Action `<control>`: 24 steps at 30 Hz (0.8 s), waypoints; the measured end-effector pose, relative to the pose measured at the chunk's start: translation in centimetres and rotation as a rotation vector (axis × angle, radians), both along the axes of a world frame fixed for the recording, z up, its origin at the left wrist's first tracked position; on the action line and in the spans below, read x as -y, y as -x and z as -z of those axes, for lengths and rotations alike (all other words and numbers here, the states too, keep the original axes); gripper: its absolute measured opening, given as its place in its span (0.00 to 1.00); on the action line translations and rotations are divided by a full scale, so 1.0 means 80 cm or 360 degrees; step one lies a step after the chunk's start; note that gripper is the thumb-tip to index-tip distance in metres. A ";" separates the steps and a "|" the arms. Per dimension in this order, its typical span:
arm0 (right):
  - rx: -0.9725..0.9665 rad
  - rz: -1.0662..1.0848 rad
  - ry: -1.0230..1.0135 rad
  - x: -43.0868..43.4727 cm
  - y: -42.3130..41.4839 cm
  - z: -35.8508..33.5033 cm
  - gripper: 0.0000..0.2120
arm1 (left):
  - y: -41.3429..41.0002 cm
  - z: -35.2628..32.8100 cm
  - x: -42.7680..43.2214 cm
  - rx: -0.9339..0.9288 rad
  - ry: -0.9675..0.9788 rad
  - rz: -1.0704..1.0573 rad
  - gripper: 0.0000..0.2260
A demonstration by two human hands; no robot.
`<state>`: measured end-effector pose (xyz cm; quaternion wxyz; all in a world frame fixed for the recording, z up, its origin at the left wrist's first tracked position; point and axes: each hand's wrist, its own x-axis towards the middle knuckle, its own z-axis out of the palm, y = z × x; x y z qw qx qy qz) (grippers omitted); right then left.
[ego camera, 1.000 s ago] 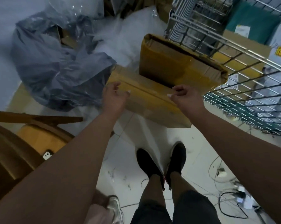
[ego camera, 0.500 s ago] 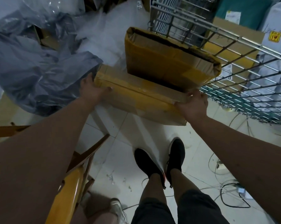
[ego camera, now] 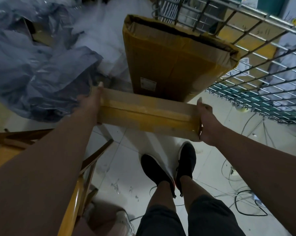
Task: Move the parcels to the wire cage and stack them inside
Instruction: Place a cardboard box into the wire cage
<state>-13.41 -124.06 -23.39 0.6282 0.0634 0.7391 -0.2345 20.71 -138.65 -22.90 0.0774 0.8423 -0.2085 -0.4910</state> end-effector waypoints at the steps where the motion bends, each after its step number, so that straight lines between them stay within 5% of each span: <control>1: -0.0017 -0.0006 -0.0033 -0.002 -0.001 0.001 0.20 | -0.002 0.001 -0.006 -0.0003 -0.0043 -0.0078 0.56; 6: 0.0068 -0.0017 -0.0118 -0.009 0.005 0.012 0.19 | -0.010 0.007 -0.014 0.0039 -0.0252 -0.0198 0.57; 11: 0.0200 0.0018 -0.0177 -0.007 0.018 0.025 0.27 | -0.008 0.000 -0.013 -0.0067 -0.0307 -0.0110 0.38; 15: 0.0242 0.0158 -0.0245 -0.002 0.020 0.035 0.35 | -0.012 0.000 -0.015 -0.0089 -0.0239 -0.0120 0.42; 18: 0.0221 0.0172 -0.0288 -0.008 0.021 0.032 0.31 | -0.020 -0.009 -0.024 -0.0034 -0.0204 -0.0137 0.48; 24: 0.0412 0.0146 -0.0284 -0.032 0.037 0.006 0.44 | -0.044 -0.055 -0.048 -0.0110 -0.0367 -0.0200 0.44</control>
